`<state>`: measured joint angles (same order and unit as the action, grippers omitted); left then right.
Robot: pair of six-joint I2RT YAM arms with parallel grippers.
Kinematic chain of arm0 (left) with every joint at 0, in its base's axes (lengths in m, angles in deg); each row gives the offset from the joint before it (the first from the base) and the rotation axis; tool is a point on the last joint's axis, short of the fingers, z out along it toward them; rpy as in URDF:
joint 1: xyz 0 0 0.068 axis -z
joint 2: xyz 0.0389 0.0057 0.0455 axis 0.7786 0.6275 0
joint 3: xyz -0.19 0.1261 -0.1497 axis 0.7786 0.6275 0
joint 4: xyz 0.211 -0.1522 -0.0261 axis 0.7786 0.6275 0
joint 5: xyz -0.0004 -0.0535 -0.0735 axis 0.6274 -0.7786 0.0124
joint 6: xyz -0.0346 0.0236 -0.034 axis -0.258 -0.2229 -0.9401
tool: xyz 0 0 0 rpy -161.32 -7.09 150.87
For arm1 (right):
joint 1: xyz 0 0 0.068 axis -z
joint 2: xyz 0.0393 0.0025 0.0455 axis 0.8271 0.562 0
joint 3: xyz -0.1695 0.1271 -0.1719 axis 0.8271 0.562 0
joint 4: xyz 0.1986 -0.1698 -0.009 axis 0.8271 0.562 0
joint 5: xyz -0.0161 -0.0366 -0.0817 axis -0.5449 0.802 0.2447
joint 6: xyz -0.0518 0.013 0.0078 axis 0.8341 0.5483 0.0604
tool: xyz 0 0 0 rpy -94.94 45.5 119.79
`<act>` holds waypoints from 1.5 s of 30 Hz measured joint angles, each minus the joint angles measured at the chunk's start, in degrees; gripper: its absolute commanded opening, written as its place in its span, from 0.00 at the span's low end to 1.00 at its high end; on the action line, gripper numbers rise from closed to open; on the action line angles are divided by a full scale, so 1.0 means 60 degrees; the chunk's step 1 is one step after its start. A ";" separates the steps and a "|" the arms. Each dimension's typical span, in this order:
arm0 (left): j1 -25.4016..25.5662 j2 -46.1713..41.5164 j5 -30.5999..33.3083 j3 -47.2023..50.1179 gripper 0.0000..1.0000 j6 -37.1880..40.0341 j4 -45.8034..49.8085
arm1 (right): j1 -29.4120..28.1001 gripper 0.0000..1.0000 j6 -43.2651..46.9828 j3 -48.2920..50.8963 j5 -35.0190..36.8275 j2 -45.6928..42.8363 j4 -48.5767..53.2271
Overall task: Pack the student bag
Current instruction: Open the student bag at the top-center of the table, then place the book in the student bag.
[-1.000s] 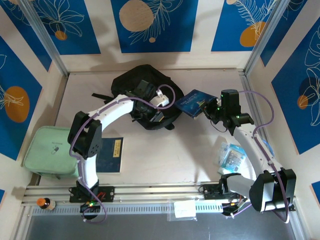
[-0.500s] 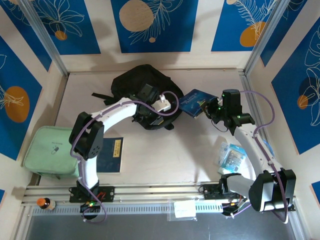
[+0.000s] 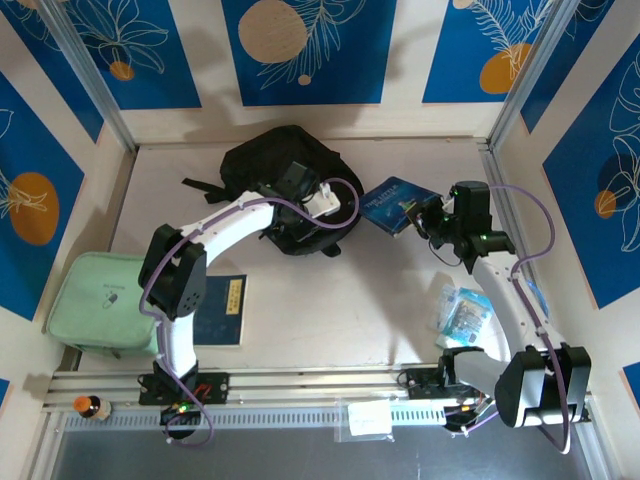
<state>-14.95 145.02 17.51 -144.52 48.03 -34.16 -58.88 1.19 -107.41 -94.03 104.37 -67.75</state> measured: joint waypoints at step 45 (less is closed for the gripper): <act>-0.0310 -0.3504 -0.1126 0.2575 0.00 -0.2739 -0.3439 | -0.2379 0.00 -0.1315 -0.0674 -0.1475 0.3180 -0.2291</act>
<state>-16.81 124.00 10.75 -129.07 31.59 -54.79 -73.15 -6.71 -111.46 -102.88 123.45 -81.50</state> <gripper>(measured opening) 0.040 0.115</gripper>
